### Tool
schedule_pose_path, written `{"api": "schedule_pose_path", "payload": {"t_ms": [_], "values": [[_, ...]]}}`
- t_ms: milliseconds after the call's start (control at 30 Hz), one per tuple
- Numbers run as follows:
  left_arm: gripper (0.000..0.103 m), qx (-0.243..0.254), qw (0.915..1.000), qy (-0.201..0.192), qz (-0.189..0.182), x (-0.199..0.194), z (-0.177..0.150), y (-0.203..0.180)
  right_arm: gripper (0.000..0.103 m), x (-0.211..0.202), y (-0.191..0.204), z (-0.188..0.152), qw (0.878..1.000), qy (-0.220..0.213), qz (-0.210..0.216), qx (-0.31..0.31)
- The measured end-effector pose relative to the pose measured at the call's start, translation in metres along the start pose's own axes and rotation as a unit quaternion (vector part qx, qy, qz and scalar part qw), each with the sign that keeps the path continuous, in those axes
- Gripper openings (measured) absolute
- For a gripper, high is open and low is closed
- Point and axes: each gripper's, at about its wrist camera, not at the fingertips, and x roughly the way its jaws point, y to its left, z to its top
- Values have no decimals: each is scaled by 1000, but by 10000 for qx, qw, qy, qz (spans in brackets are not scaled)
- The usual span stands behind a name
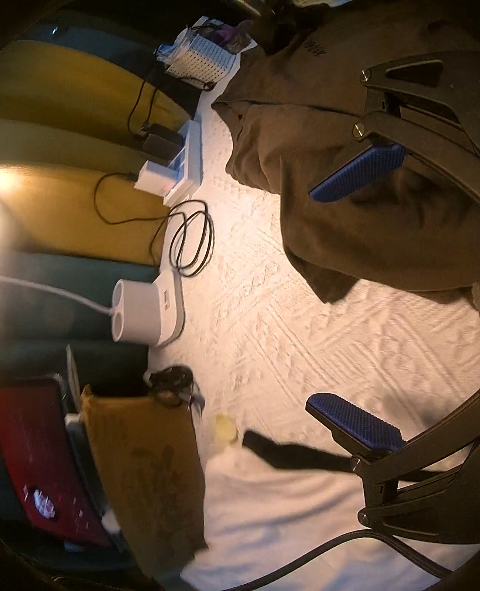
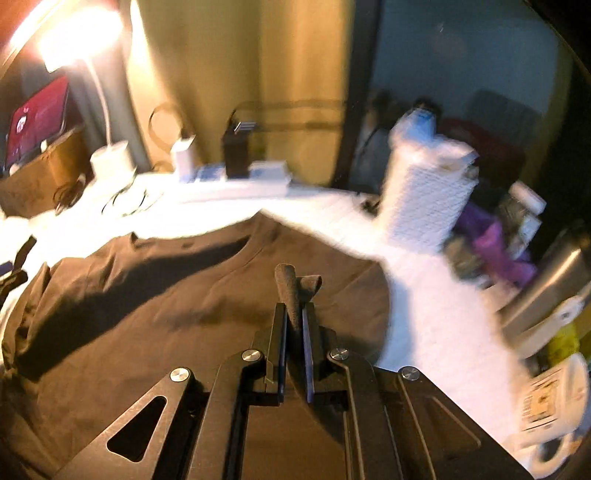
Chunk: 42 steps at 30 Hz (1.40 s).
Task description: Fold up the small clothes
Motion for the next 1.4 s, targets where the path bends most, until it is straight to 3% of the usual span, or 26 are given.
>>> {"api": "schedule_pose_path", "payload": {"t_ms": [233, 300, 333, 367, 433, 500, 733, 1067, 1200, 1400], "values": [[99, 24, 9940, 553, -938, 32, 9, -3, 10, 40, 31, -17, 9958, 777, 465, -112], [77, 47, 9915, 633, -1138, 35, 6, -6, 30, 38, 34, -16, 9961, 740, 442, -164], [61, 70, 9904, 690, -1197, 36, 3, -7, 70, 35, 35, -16, 9964, 709, 440, -162], [41, 130, 9914, 610, -1148, 33, 1, -8, 97, 32, 35, -14, 9969, 630, 441, -146], [9, 155, 9908, 624, -1190, 30, -2, -6, 98, 24, 36, -10, 9972, 543, 479, -195], [6, 54, 9926, 502, -1104, 23, -3, 1, 98, 17, 38, -8, 9976, 472, 420, -275], [5, -360, 9987, -68, -344, -8, 1, 47, 98, -12, 37, -7, 9986, 209, 426, -235], [5, -487, 9980, -372, -122, -42, -8, 50, 98, -56, 22, -22, 9992, -66, 392, -85], [5, -481, 9976, -470, -166, -57, -10, 40, 98, -72, 15, -32, 9989, -164, 429, -60], [5, -35, 9953, -708, -667, -84, 6, -13, 98, -86, -3, -49, 9985, -258, 467, 118]]}}
